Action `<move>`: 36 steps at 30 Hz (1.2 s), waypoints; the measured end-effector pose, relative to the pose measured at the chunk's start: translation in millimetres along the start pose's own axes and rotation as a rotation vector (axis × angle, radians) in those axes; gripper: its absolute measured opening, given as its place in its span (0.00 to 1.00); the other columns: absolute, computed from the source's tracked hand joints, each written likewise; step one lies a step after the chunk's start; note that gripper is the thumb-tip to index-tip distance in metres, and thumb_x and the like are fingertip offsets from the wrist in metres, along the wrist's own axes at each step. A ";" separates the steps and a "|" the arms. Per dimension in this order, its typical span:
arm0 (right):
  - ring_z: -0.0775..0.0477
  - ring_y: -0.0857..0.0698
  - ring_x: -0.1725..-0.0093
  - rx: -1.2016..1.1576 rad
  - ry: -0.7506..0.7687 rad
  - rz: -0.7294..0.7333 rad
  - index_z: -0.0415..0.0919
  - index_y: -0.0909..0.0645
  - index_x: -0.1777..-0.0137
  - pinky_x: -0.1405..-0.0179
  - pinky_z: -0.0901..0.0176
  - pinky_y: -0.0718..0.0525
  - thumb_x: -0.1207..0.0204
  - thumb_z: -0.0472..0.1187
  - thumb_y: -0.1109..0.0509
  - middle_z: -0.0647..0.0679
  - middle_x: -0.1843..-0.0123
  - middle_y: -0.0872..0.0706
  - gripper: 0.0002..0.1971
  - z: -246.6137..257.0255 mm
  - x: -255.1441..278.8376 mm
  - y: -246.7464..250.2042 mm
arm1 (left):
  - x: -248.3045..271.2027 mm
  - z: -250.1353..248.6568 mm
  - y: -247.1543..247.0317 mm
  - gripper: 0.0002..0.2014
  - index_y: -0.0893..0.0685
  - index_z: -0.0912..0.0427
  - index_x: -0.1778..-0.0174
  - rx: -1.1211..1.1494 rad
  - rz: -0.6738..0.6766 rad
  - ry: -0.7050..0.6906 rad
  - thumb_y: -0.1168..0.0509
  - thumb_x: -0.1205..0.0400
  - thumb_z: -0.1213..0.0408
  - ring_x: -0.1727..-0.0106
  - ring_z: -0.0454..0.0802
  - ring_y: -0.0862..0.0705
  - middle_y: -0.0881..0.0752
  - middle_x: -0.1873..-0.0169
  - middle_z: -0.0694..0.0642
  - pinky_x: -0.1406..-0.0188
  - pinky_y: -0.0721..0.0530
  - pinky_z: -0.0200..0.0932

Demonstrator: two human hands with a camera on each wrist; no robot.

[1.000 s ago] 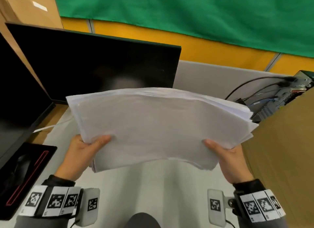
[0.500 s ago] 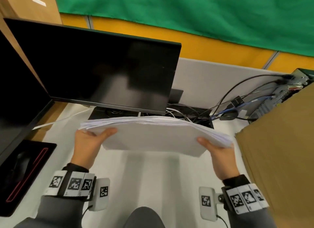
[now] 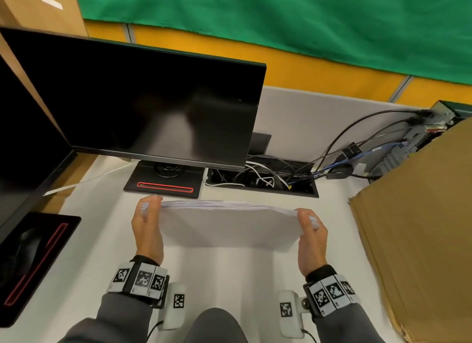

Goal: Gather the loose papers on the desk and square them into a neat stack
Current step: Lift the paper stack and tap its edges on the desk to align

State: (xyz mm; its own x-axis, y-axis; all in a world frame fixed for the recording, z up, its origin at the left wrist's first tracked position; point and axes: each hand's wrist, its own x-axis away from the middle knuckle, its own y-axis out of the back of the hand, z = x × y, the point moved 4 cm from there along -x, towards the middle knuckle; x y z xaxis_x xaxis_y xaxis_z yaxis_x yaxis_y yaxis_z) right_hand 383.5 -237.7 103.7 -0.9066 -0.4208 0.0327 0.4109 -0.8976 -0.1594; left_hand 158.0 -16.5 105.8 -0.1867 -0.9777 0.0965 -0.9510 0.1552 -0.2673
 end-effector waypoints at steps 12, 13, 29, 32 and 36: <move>0.57 0.39 0.75 0.017 0.104 -0.343 0.51 0.37 0.80 0.74 0.65 0.39 0.21 0.42 0.34 0.58 0.79 0.38 0.25 7.6 -5.9 -18.5 | -5.7 -6.0 -4.1 0.05 0.19 0.54 0.58 -0.009 -0.127 0.057 0.38 0.22 0.58 0.62 0.44 0.23 0.21 0.64 0.48 0.63 0.25 0.38; 0.57 0.39 0.75 0.018 0.084 -0.382 0.50 0.38 0.79 0.73 0.64 0.39 0.22 0.42 0.33 0.58 0.79 0.38 0.25 7.4 -7.1 -17.3 | -6.3 -7.5 -5.3 0.05 0.19 0.53 0.60 -0.021 -0.110 0.042 0.38 0.21 0.60 0.61 0.43 0.23 0.21 0.64 0.47 0.62 0.26 0.37; 0.54 0.40 0.74 0.045 0.004 -0.469 0.44 0.39 0.76 0.70 0.59 0.39 0.22 0.47 0.34 0.49 0.74 0.42 0.24 11.8 -18.8 -17.7 | 32.9 -45.3 -104.2 0.45 0.36 0.45 0.24 -1.670 0.765 -0.729 0.36 0.37 0.32 0.25 0.54 0.31 0.23 0.30 0.50 0.23 0.52 0.68; 0.52 0.37 0.72 0.093 0.010 -0.406 0.45 0.38 0.76 0.66 0.57 0.36 0.22 0.49 0.35 0.50 0.74 0.38 0.23 13.9 -22.7 -19.9 | 27.2 -23.8 -122.5 0.24 0.27 0.48 0.29 -1.887 0.948 -0.480 0.39 0.22 0.50 0.35 0.59 0.20 0.17 0.37 0.57 0.33 0.29 0.59; 0.57 0.20 0.58 0.094 0.088 -0.143 0.43 0.20 0.54 0.55 0.61 0.26 0.28 0.59 0.36 0.55 0.59 0.19 0.18 20.5 -24.9 -13.5 | 13.9 -42.5 -115.0 0.17 0.20 0.48 0.35 -1.813 0.854 -0.533 0.45 0.18 0.65 0.40 0.65 0.17 0.15 0.43 0.62 0.45 0.21 0.54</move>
State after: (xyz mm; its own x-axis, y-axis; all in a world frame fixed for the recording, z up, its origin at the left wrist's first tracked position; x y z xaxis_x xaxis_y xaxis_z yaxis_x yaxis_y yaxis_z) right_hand 402.5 -217.7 125.2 -0.9597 -0.2782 -0.0388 0.2803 -0.9576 -0.0665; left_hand 254.4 -41.9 178.6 -0.8575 -0.4846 0.1728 0.1430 0.0981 0.9848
